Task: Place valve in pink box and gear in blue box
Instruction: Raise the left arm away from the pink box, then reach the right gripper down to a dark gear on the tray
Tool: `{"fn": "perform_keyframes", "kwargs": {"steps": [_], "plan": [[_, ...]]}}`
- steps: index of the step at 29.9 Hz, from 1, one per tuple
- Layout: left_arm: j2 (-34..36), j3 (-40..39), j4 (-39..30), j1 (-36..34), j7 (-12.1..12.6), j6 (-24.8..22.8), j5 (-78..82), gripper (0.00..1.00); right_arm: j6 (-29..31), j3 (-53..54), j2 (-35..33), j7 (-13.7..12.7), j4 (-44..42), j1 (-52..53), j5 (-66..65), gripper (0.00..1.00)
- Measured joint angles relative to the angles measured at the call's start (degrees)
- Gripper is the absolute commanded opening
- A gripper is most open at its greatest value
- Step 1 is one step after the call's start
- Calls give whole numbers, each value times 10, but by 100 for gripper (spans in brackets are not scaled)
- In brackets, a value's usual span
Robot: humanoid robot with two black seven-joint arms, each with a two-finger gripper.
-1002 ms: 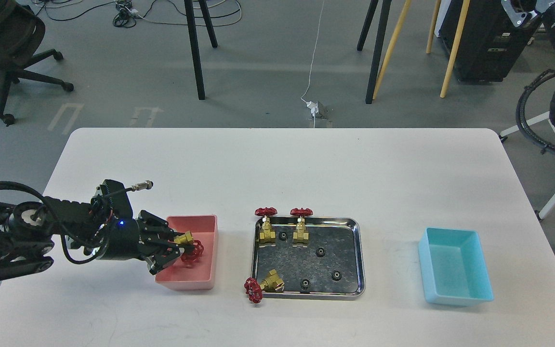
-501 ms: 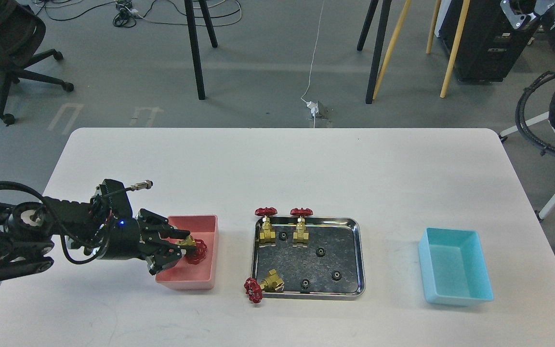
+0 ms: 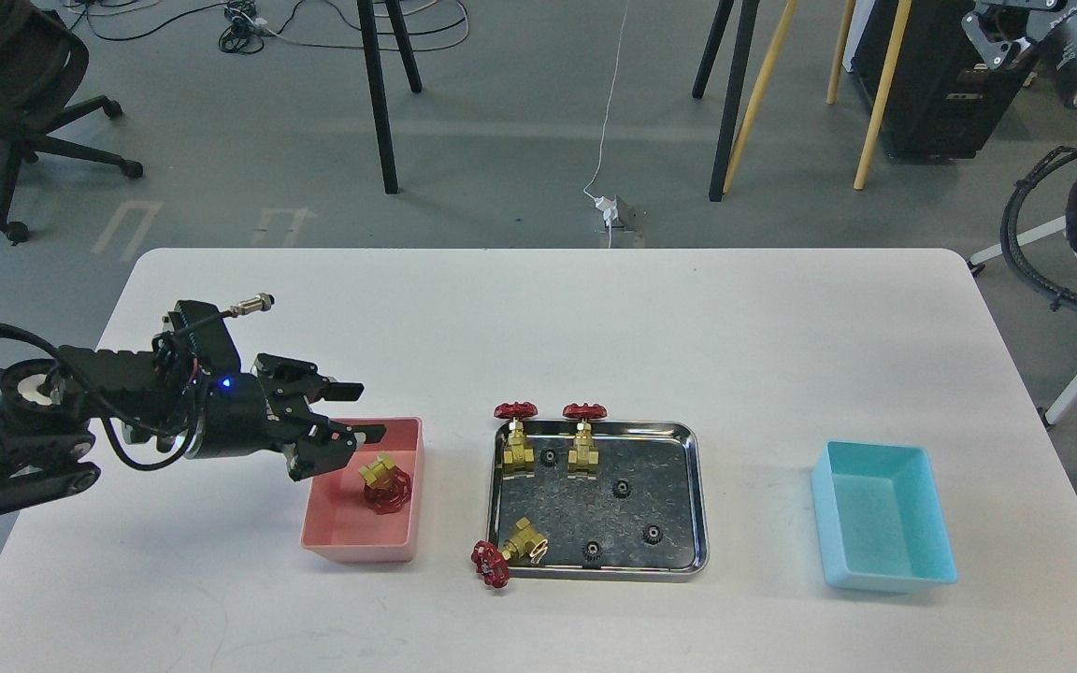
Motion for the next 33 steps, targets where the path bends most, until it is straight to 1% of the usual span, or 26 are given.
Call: {"fn": "perform_keyframes", "kwargs": {"steps": [3, 5, 7, 10, 12, 16, 18, 20, 23, 26, 30, 33], "plan": [[24, -54, -21, -1, 0, -37, -17, 65, 0, -27, 1, 0, 2, 25, -84, 100], [37, -97, -39, -1, 0, -67, -54, 65, 0, -45, 5, 0, 6, 37, -133, 100], [43, -133, -55, 1, 0, -87, -100, 65, 0, -65, 7, -1, 19, 49, -176, 100], [45, -182, -71, 2, 0, -104, -178, 65, 0, -107, 6, -3, 84, 73, -247, 100], [45, -215, -77, 3, 0, -113, -231, 65, 0, -147, 2, -4, 148, 93, -310, 100], [39, -293, -92, 8, 0, -144, -388, 66, 0, -224, -4, -5, 243, 127, -434, 100], [30, -336, -99, 12, 0, -178, -479, 66, 0, -258, -3, -6, 276, 140, -479, 100], [18, -383, -102, 17, 0, -223, -560, 67, 0, -293, 0, -5, 307, 157, -511, 100], [0, -438, -102, 32, 0, -273, -629, 68, 0, -362, 7, -5, 359, 186, -554, 100], [-28, -478, -100, 50, 0, -290, -659, 68, 0, -445, 24, -5, 412, 223, -597, 100], [-72, -517, -99, 77, 0, -292, -668, 68, 0, -565, 70, -4, 475, 276, -664, 99], [-97, -537, -99, 96, 0, -292, -668, 68, 0, -626, 117, -4, 489, 291, -715, 97]]}}
